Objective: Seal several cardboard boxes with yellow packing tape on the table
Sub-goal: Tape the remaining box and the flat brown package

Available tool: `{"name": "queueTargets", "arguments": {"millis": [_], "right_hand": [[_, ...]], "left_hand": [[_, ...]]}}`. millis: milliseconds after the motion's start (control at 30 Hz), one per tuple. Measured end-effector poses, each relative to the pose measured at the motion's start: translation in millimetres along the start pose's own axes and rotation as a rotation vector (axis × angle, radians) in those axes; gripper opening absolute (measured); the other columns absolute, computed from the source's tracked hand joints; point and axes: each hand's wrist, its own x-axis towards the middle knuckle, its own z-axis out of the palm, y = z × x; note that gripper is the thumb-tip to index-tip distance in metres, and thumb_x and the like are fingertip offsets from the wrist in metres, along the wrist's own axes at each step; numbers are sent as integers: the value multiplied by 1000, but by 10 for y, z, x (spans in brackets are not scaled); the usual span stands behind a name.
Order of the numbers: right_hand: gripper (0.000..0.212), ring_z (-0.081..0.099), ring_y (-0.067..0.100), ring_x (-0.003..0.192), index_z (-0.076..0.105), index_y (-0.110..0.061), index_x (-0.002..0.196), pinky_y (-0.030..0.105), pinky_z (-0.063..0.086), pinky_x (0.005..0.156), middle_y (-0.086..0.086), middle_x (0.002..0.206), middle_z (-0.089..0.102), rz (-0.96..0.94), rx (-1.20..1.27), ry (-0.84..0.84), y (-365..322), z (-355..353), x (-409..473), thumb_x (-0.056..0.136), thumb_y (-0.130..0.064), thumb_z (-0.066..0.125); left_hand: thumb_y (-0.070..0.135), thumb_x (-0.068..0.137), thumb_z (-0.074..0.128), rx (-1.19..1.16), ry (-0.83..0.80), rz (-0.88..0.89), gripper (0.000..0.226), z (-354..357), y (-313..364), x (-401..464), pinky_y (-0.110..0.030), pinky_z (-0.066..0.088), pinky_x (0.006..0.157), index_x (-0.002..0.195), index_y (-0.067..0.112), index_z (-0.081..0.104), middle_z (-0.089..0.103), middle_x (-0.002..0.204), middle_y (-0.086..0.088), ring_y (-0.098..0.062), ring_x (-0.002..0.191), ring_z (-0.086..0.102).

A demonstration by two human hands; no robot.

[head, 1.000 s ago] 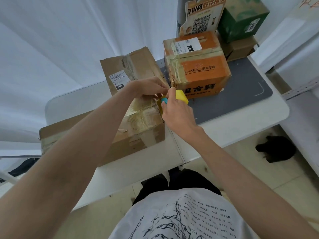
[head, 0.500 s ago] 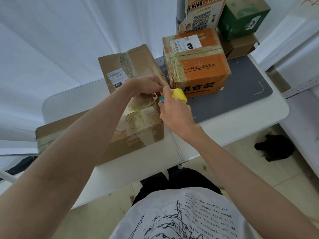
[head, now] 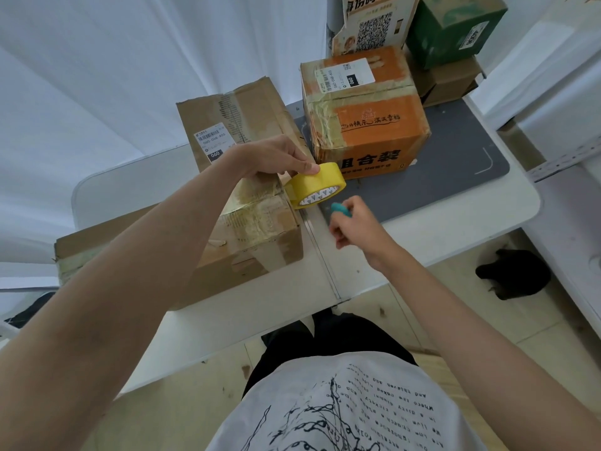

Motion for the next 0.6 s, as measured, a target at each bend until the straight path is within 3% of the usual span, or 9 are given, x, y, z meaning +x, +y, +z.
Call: {"name": "queueTargets", "arguments": {"millis": [133, 267, 367, 433, 600], "right_hand": [[23, 25, 8, 54, 50, -17, 94, 22, 25, 46, -5, 65, 32, 58, 549, -13, -114, 68, 99, 93, -24, 72], [22, 28, 5, 50, 53, -16, 86, 19, 30, 44, -9, 56, 39, 4, 775, 48, -248, 218, 170, 91, -14, 74], [21, 35, 4, 48, 53, -14, 84, 18, 33, 44, -9, 55, 47, -24, 902, 87, -272, 270, 187, 93, -5, 70], [24, 35, 4, 47, 51, -14, 82, 18, 33, 44, -7, 55, 44, -42, 944, 129, -254, 256, 196, 94, -4, 68], [30, 35, 7, 47, 46, -16, 79, 18, 35, 45, -3, 55, 38, -39, 947, 260, -156, 110, 250, 92, -7, 71]], "left_hand": [[42, 92, 68, -31, 12, 64, 34, 0, 36, -31, -7, 45, 72, 115, 19, 76, 74, 107, 10, 6, 85, 64], [42, 90, 70, -32, 15, 114, 35, 7, 52, -79, -8, 49, 77, 114, 17, 77, 75, 107, 11, 3, 91, 67], [57, 79, 69, -5, 44, 127, 49, -28, 31, -124, -21, 48, 90, 113, 23, 78, 76, 101, 8, -4, 96, 69], [60, 81, 68, 100, 54, 91, 47, -118, 22, -162, -29, 44, 94, 113, 26, 77, 74, 98, 6, -10, 100, 65], [57, 87, 68, 366, -150, -52, 30, -297, 58, -216, -38, 37, 109, 98, 31, 76, 66, 102, 18, -15, 116, 56]]}}
